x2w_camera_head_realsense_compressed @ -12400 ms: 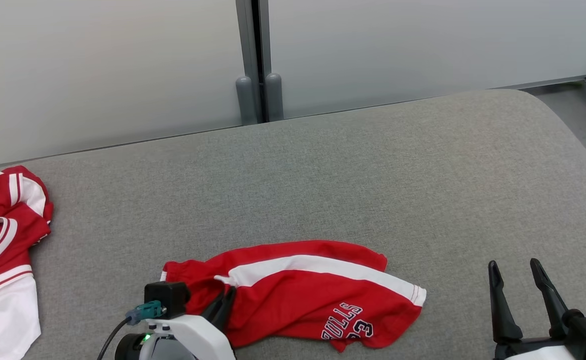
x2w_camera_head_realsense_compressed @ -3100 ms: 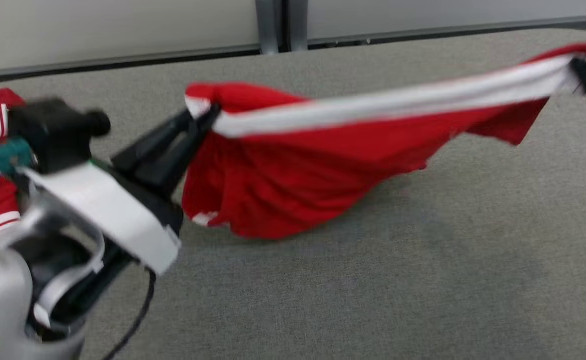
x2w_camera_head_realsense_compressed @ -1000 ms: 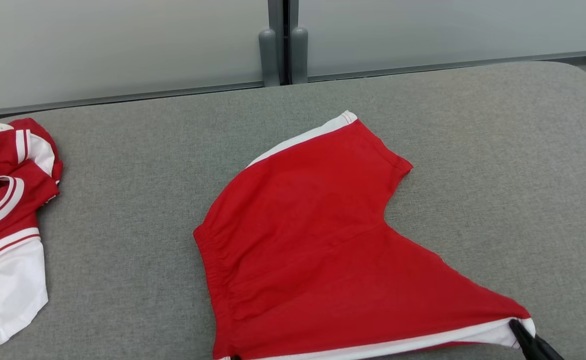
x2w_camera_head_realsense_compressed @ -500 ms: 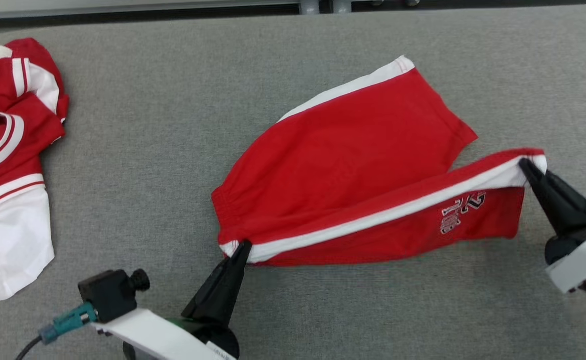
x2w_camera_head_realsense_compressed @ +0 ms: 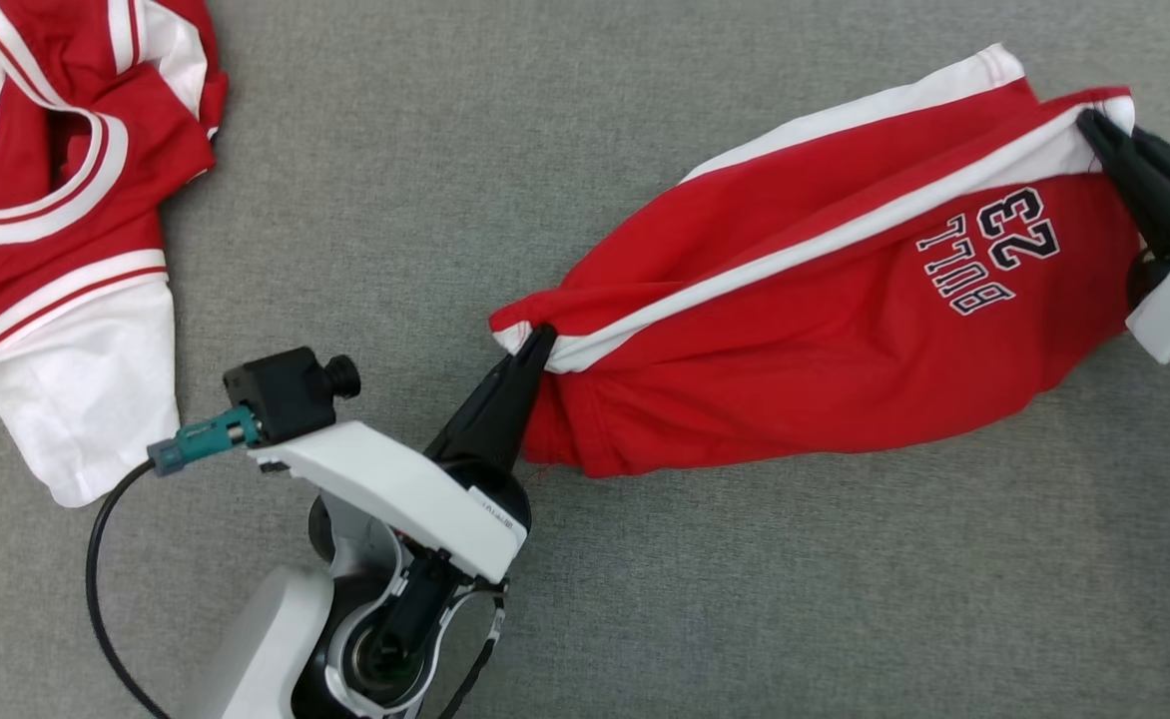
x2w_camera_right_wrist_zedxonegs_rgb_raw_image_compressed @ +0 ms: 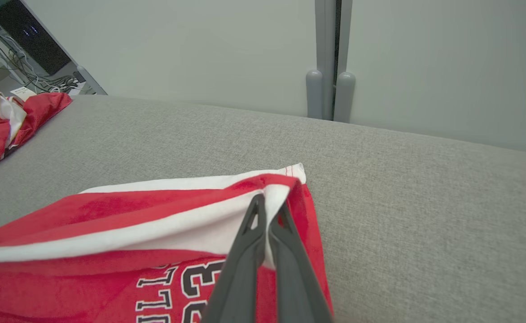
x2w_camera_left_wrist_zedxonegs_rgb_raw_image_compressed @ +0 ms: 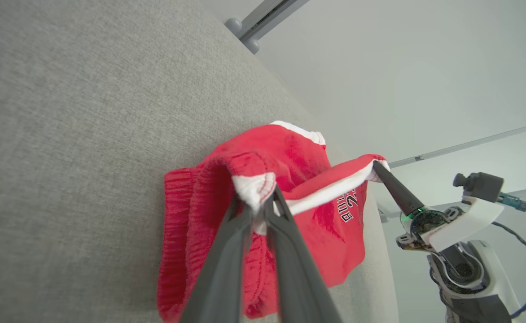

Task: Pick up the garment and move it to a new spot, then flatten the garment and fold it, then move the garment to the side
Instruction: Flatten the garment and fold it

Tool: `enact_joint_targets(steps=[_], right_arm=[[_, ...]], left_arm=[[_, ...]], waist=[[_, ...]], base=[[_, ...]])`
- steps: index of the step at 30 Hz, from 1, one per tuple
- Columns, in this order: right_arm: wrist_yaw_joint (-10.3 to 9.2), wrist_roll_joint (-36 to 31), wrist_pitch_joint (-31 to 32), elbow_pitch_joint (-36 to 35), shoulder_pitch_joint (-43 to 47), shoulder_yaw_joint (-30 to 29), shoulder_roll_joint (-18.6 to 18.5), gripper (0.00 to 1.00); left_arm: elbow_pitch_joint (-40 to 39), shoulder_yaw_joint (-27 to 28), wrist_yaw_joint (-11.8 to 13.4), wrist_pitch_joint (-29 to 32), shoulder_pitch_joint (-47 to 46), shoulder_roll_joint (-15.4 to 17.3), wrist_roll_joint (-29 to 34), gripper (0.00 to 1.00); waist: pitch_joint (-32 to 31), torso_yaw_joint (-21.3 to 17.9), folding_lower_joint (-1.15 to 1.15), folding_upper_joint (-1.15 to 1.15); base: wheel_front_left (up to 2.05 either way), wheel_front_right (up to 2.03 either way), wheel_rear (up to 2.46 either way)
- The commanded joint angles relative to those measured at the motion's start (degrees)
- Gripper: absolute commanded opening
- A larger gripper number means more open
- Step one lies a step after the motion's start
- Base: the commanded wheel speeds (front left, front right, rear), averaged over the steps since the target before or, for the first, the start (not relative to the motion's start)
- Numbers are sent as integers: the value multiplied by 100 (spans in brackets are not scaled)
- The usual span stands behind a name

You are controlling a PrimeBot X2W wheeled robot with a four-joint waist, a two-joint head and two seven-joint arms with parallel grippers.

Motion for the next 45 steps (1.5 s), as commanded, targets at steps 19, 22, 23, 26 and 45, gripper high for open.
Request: enact_joint_targets(steps=[19,22,23,26,45], right_arm=[[-2,52,-255,892,-1147,737,-371,17],[-2,-28,-393,1040,-1211,771,-352,100],[-2,-41,-416,1095,-1231,792,-351,100],[-2,-60,-475,1176,-1260,853,-367,100],[-2,-1265,-2815,1387,1152,-49,38,100]], left_arm=[[508,-109,-55,-246,-665,-276,189,100],[529,-147,-8,-343,-694,-262,322,100],[520,-158,4,-367,-692,-246,378,100],[441,-172,24,-436,-555,-237,415,100],[543,-294,288,-2204,1203,597,1991,100]], waist=[[315,369,0,0],[343,376,0,0],[345,374,0,0],[329,351,0,0],[-1510,-184,0,0]], base=[[0,0,0],[0,0,0],[0,0,0],[0,0,0],[0,0,0]])
